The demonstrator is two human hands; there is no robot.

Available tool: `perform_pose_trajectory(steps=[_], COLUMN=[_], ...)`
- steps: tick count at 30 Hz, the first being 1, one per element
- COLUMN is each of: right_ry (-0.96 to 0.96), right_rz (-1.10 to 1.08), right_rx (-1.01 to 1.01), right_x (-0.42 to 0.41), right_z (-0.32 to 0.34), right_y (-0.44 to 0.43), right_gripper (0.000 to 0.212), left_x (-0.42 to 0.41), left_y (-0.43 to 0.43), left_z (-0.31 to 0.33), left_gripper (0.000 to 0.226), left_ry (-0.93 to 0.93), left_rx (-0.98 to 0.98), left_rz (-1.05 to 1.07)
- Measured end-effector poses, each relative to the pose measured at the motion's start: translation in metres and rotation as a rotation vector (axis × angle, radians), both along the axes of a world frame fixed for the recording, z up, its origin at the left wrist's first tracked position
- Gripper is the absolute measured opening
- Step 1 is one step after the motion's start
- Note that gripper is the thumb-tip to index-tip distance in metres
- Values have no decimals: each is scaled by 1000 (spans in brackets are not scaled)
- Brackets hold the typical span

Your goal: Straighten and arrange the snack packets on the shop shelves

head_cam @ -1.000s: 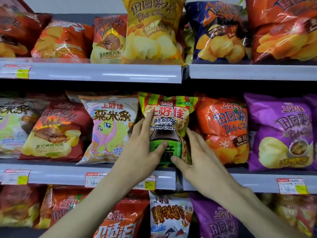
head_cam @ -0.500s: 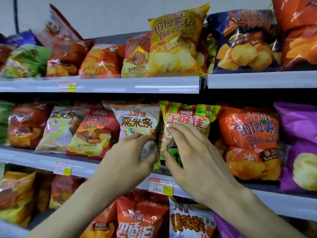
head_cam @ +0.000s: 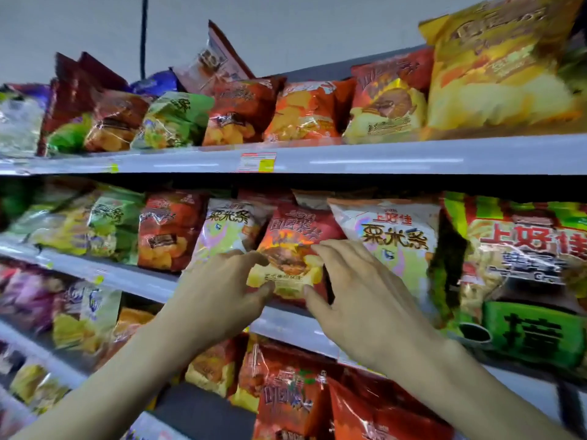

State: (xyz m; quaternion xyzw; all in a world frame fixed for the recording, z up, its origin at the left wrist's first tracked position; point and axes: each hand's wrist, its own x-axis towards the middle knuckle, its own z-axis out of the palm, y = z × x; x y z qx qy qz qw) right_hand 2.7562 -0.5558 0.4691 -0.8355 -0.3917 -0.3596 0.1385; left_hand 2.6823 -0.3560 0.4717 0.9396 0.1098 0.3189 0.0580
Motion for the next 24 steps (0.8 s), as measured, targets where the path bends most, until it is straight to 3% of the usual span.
perform_pose_trajectory(steps=[8, 14, 20, 22, 24], right_ry=[128, 235, 337, 373, 424], right_rz=[-254, -533, -596, -607, -603], right_rx=[70, 131, 188, 196, 211], right_x=[1, 2, 11, 16, 20], right_z=[1, -4, -5, -7, -8], right_y=[91, 132, 145, 145, 143], right_gripper=[68, 82, 106, 110, 113], left_x=[17, 52, 101, 118, 132], left_y=[120, 185, 201, 207, 212], left_z=[7, 3, -4, -10, -15], left_gripper=[52, 82, 126, 124, 117], left_ry=[33, -7, -30, -41, -53], left_rx=[42, -16, -455, -678, -780], left_rz=[-8, -76, -286, -377, -408])
